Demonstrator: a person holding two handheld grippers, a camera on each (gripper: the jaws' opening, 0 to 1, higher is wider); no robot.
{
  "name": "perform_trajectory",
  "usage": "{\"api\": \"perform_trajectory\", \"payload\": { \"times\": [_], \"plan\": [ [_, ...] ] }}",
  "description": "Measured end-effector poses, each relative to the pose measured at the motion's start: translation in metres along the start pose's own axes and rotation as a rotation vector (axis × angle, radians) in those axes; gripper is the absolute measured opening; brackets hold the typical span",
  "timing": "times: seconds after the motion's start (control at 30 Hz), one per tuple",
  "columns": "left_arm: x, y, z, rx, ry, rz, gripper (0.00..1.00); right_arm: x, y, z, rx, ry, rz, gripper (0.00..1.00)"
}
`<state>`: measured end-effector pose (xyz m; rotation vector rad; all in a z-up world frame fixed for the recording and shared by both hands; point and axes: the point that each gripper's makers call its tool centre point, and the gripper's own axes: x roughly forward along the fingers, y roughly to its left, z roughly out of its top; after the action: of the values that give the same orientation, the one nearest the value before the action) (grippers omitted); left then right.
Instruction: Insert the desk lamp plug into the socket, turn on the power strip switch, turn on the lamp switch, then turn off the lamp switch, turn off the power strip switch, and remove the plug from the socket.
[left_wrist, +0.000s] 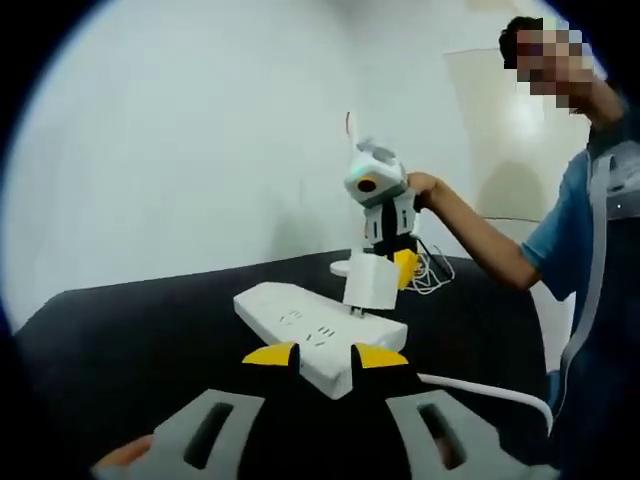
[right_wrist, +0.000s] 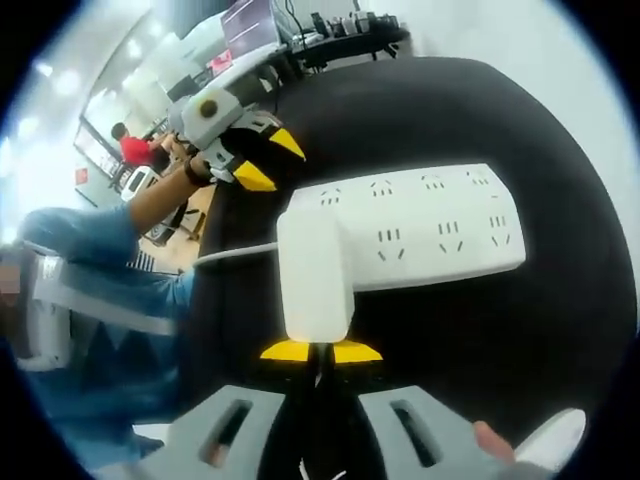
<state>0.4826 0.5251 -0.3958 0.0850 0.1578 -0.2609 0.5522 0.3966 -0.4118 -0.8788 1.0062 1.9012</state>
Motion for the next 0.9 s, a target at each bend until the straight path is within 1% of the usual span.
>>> {"api": "perform_trajectory", "payload": {
  "times": [0.03,0.17,0.3,0.33,0.47,0.7,0.77,0.83,0.9],
  "plan": [
    [0.000,-0.001,0.000,0.018,0.019,0.008,0.08,0.000,0.000,0.000,-0.003,0.002,-0.002,0.07],
    [0.001,-0.011,0.013,-0.004,0.016,-0.010,0.00,0.001,0.001,-0.001,-0.006,0.010,-0.008,0.07],
    [0.008,-0.019,0.029,-0.002,0.008,-0.001,0.00,0.001,0.001,0.000,-0.014,0.016,-0.014,0.07],
    [0.011,-0.023,0.035,-0.003,-0.002,-0.014,0.00,0.001,0.001,0.000,-0.016,0.017,-0.015,0.07],
    [0.018,-0.032,0.045,0.006,-0.006,-0.030,0.00,0.001,0.002,0.000,-0.020,0.028,-0.017,0.07],
    [0.026,-0.037,0.060,0.019,-0.015,-0.044,0.00,0.002,0.002,0.001,-0.028,0.036,-0.017,0.07],
    [0.028,-0.036,0.065,0.024,-0.024,-0.031,0.00,0.002,0.002,0.003,-0.033,0.033,-0.023,0.07],
    [0.031,-0.036,0.071,0.026,-0.027,-0.015,0.00,0.004,0.004,0.002,-0.038,0.042,-0.021,0.07],
    [0.034,-0.039,0.076,0.027,-0.034,-0.028,0.00,0.005,0.005,0.000,-0.034,0.050,-0.017,0.07]
  ]
}}
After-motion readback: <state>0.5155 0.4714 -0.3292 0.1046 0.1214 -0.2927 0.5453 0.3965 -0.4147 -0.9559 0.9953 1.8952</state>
